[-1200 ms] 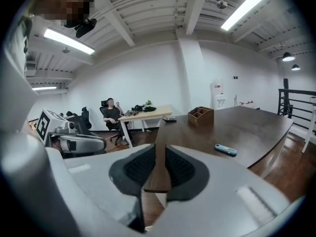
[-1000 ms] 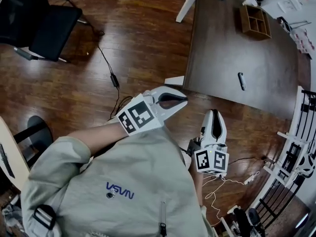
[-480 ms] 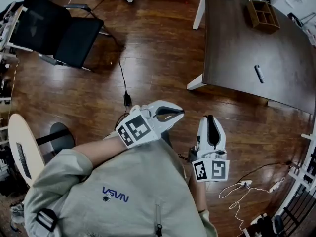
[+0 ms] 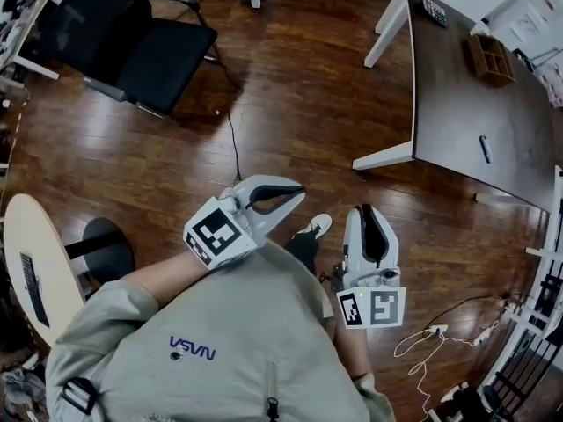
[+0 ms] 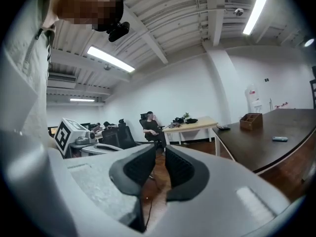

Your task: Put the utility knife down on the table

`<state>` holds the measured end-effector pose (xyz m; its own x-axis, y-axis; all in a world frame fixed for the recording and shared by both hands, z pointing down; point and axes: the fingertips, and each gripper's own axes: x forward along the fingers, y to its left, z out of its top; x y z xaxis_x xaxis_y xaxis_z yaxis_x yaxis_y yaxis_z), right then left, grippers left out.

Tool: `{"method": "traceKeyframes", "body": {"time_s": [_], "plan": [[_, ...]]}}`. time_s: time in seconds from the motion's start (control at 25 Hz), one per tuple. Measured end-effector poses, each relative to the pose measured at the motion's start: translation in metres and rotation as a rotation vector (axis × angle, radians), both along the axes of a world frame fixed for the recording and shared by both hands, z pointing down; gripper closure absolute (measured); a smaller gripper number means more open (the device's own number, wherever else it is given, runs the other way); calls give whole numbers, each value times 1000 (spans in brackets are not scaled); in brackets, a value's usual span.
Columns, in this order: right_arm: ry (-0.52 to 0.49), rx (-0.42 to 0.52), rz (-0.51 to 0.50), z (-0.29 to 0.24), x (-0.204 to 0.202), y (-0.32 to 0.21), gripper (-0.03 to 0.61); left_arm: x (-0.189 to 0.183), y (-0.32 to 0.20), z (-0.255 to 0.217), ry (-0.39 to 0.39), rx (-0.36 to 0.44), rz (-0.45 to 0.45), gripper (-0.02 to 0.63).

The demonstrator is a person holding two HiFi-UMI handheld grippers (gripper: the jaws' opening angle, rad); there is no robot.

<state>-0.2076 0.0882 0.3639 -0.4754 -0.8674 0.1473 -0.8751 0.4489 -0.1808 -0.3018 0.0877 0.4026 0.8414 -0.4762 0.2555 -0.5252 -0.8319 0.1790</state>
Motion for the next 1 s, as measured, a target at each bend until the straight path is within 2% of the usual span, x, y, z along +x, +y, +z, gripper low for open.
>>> {"method": "traceKeyframes", "body": {"time_s": [0.08,0.2,0.24,0.28,0.36,0.48,0.76,1.0], "plan": [[3,2,3,-2,-38,8,514,-43,3,-15,29,24,-55,612],[28,-1,-21,-2,-93,28,516,-95,17,-27,62,69,-78,612],[38,-9,-39,1,-111,34,560,-107,22,-26,80,62,-86,612],[46,-16,-62,3,-128,38,575,-117,25,-24,98,52,-94,612],[78,-11,-113,4,-160,44,577,-130,28,-19,114,50,-89,612],[100,4,-154,0,-193,45,577,-149,32,-22,104,105,-58,612],[56,-50,-62,8,-196,35,580,-177,29,-27,152,86,-90,612],[109,-31,-49,8,-195,45,581,-160,33,-22,147,95,-7,612]]}}
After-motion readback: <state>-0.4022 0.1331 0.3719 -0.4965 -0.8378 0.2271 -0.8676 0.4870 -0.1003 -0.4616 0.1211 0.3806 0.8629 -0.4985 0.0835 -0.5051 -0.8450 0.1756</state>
